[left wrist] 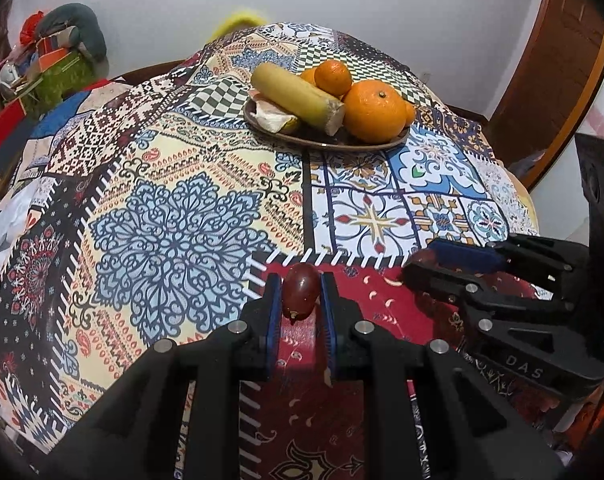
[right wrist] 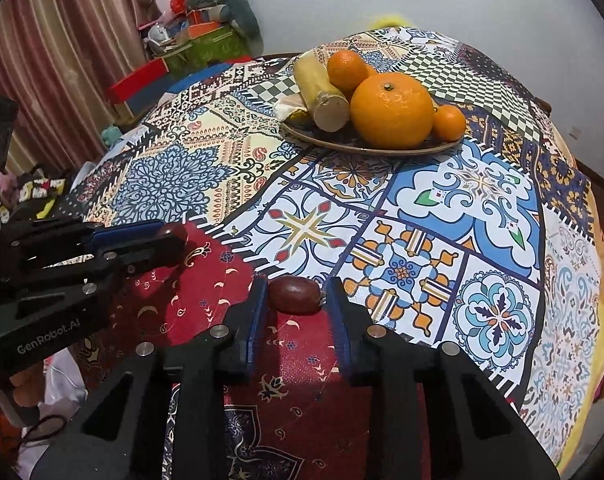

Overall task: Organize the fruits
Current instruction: 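Carry both dates onto the plate and open both grippers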

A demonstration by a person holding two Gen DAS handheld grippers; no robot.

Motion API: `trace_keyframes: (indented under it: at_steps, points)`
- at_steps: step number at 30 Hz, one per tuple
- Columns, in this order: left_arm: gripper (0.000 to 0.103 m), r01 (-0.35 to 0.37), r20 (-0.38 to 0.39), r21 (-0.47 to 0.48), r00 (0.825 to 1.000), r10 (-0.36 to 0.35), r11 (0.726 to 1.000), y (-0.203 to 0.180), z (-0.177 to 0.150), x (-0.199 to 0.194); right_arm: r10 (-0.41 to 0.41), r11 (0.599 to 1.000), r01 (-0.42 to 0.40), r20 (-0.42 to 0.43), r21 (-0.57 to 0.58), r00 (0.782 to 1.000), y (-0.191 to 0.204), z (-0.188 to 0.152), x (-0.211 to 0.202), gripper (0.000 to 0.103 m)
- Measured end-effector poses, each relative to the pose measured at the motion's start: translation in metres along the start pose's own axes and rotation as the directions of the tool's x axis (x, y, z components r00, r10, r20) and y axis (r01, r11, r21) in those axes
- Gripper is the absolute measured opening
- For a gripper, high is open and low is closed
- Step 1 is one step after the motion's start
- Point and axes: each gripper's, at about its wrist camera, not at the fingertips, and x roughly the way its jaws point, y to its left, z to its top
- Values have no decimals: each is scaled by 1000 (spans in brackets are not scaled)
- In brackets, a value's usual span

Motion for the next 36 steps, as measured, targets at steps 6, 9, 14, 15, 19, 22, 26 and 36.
trace_keyframes:
  at_steps: [6,9,14,15,19,22,26,36]
  points:
    - [19,4,17,11,1000,-4,1000,-3,13,0,8,1000,-8,26,-1,1000,-2,5,-6,27]
    - [19,8,29,15,1000,-8,1000,-4,22,1,1,1000,-1,46,2,999,-6,12,-9,27]
    - [19,6,51,20,999,-7,1000,-4,40,6,-15,1000,15,79,9,997,-17,28,-14,27]
    - [19,6,54,18,999,-7,1000,-3,43,6,-19,1000,18,84,9,996,-20,31,-14,27]
    - [19,-2,70,14,998,1,1000,1,56,11,-45,999,44,104,13,994,-31,42,-14,27]
    - [19,-7,74,12,997,6,1000,5,65,16,-60,998,58,124,22,991,-40,52,-15,27]
    - [19,-9,80,9,997,8,1000,8,79,26,-73,997,67,158,40,985,-52,67,-16,27]
    - [19,7,73,13,997,-8,1000,6,110,58,-75,997,75,223,9,972,-56,108,-10,27]
